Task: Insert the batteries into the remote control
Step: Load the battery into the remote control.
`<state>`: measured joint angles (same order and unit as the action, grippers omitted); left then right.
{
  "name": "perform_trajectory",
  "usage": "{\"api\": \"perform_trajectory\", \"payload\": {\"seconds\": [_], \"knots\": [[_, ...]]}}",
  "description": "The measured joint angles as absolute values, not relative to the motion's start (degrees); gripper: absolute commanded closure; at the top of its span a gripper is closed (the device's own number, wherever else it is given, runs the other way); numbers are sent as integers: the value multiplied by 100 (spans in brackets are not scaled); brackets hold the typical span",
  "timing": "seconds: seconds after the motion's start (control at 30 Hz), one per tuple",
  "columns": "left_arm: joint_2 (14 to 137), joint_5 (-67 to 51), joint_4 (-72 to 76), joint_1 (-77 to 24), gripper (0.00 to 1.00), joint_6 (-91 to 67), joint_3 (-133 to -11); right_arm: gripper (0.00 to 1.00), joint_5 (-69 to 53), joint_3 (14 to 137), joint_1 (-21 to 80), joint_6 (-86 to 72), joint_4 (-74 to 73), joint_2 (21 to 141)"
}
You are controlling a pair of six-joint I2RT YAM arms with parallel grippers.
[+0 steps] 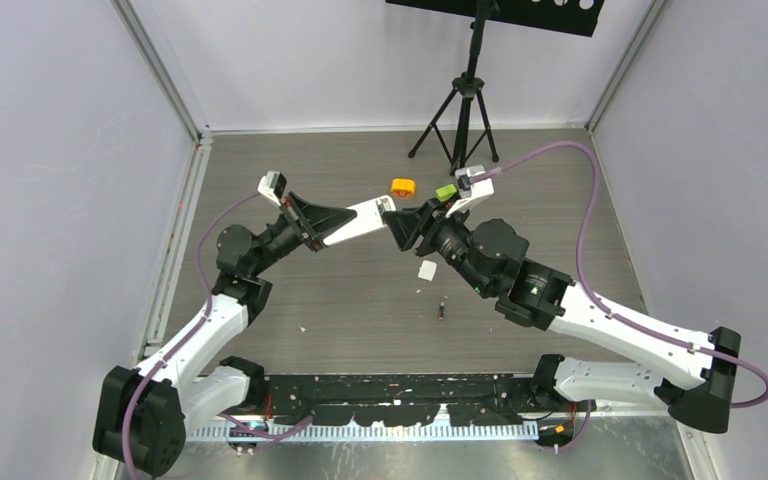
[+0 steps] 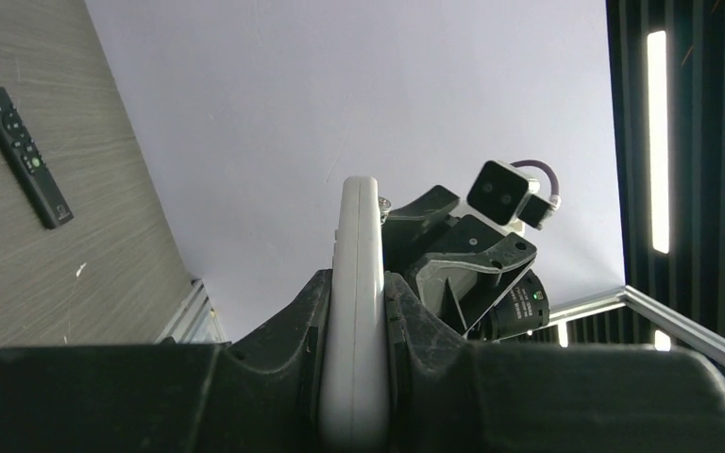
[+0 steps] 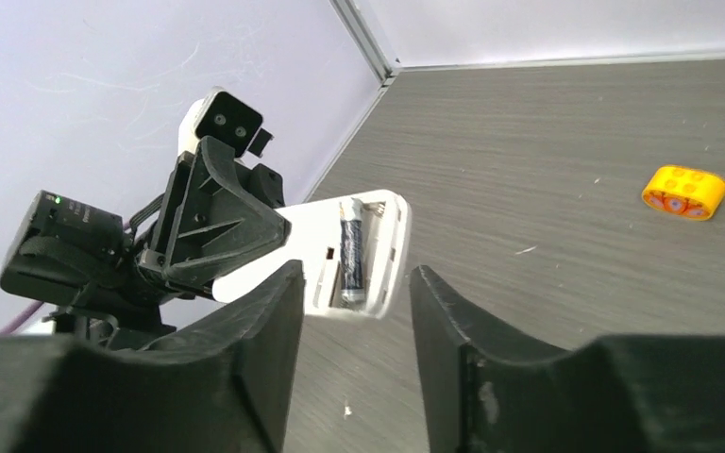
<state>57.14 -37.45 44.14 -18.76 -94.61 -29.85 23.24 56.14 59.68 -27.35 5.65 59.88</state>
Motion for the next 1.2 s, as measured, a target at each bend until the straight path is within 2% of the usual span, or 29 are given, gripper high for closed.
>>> {"api": "perform_trajectory", "payload": {"seconds": [0.07, 0.2, 0.4, 0.63, 0.97, 1.2], "knots": [[5714, -3701, 4521, -1876, 100, -9413, -2985, 35, 2329, 5614, 5968, -2921, 408, 5905], [5714, -3594, 4703, -1876, 100, -9279, -2985, 24, 2429, 5612, 5968, -3583, 137, 5695], [5714, -3448, 4853, -1876, 100, -9129, -2985, 17, 2679, 5400, 5966, -5057, 261, 5441], [5712, -3350, 5039, -1876, 100, -9100, -2985, 15, 2838, 5181, 5966, -6484, 598, 6027], [5712, -3341, 5070, -1876, 100, -9100, -2985, 15, 2899, 5256, 5966, -6858, 1330, 6423], [5712, -3347, 5137, -1876, 100, -9080, -2985, 20, 3065, 5417, 5966, -6971, 1452, 6567]]}}
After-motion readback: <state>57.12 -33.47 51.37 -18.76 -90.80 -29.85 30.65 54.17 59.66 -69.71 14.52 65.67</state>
